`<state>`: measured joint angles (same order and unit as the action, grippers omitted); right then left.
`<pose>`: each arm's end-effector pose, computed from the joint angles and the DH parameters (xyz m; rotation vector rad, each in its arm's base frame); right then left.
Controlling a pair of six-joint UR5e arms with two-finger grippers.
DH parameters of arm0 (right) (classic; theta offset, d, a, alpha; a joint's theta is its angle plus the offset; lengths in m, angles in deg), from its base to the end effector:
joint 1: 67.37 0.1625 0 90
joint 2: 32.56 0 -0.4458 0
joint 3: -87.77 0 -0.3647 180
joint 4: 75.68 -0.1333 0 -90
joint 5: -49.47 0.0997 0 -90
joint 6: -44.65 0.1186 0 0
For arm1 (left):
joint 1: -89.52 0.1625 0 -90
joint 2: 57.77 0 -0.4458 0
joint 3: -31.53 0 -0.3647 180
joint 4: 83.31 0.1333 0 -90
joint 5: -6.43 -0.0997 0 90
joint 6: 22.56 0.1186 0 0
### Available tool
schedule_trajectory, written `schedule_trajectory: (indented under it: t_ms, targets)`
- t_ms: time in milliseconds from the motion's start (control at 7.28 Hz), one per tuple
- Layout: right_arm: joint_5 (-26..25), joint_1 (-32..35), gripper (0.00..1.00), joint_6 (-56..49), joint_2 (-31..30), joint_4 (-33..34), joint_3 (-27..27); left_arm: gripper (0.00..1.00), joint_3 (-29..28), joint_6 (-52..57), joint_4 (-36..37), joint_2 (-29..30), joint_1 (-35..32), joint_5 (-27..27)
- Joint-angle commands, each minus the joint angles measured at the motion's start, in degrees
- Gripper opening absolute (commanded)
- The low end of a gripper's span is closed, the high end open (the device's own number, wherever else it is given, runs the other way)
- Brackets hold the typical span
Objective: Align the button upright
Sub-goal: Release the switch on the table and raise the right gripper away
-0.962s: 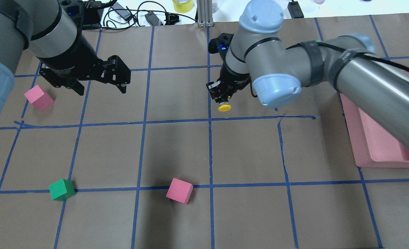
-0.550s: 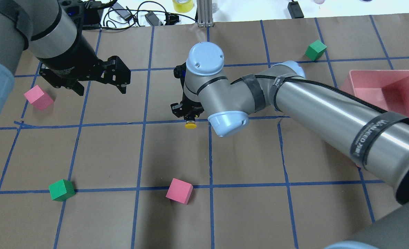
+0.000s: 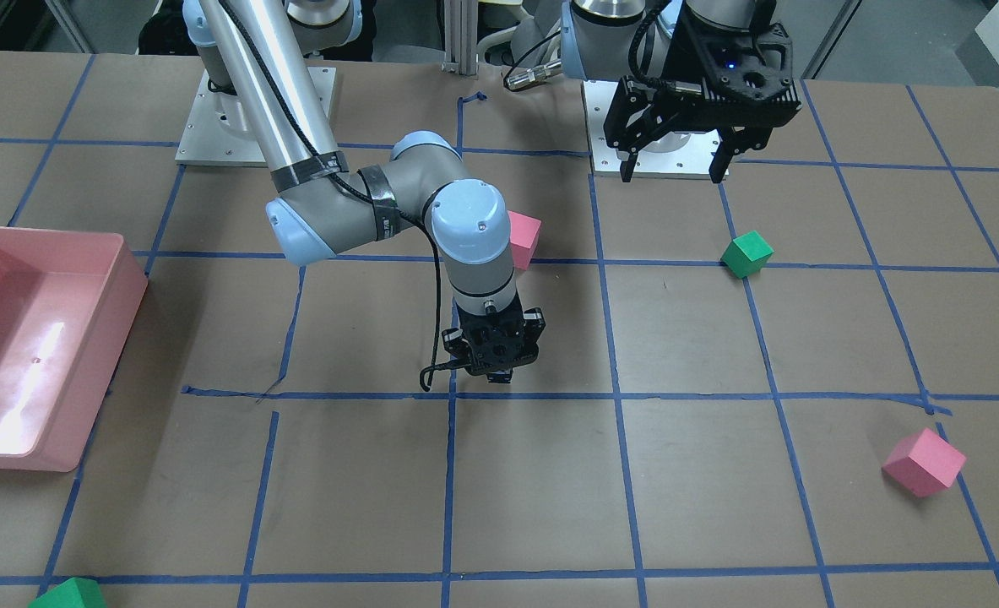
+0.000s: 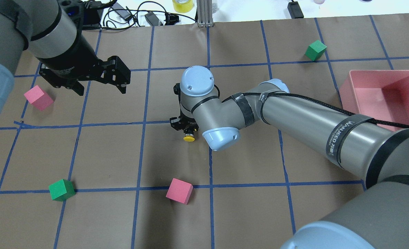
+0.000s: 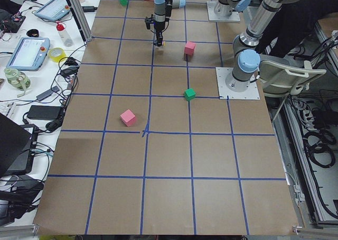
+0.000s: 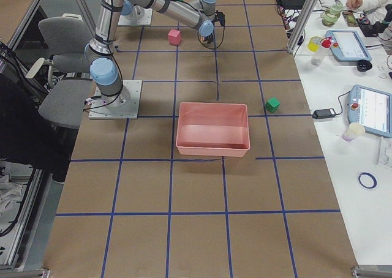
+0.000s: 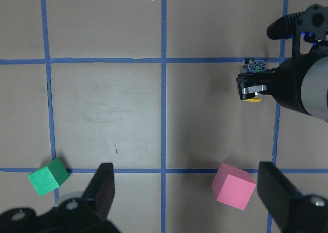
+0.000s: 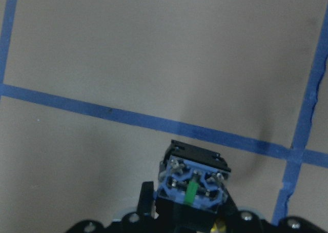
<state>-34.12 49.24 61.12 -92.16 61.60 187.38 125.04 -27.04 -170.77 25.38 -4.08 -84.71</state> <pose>0.4082 -0.4876 0.2082 -0.2747 2.9763 -0.1152 -0.1572 -0.4132 0.5186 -0.0256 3.1247 -0.1623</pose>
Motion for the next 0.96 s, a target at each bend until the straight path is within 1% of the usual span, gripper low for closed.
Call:
schedule_trajectory:
  t_ms: [0,137,275,412,550,687,824]
  targets:
    - [0.6,0.0,1.0,0.3,-0.1,0.1,0.5,1.0,0.0,0.0,0.0,0.0,0.0,0.0]
    - [0.7,-0.1,1.0,0.0,-0.4,-0.3,-0.5,1.0,0.0,0.0,0.0,0.0,0.0,0.0]
    - [0.5,-0.3,1.0,-0.1,-2.8,-0.7,-1.8,1.0,0.0,0.0,-0.1,0.0,0.0,0.0]
    - [0.4,-1.9,1.0,-0.3,-6.4,-6.1,-3.6,1.0,-0.1,0.0,-0.1,0.1,0.0,0.0]
    - [0.0,-5.1,1.0,-0.6,-10.0,-13.2,-4.2,1.0,-0.1,0.0,0.0,0.1,0.1,0.0]
    - [-0.1,-9.5,1.0,-3.9,-13.9,-20.1,-4.2,1.0,-0.3,0.0,-0.1,0.1,0.1,0.1]
    - [-0.2,-14.3,1.0,-10.7,-17.5,-26.3,-4.3,1.0,-0.6,0.0,-0.2,0.2,0.1,0.1]
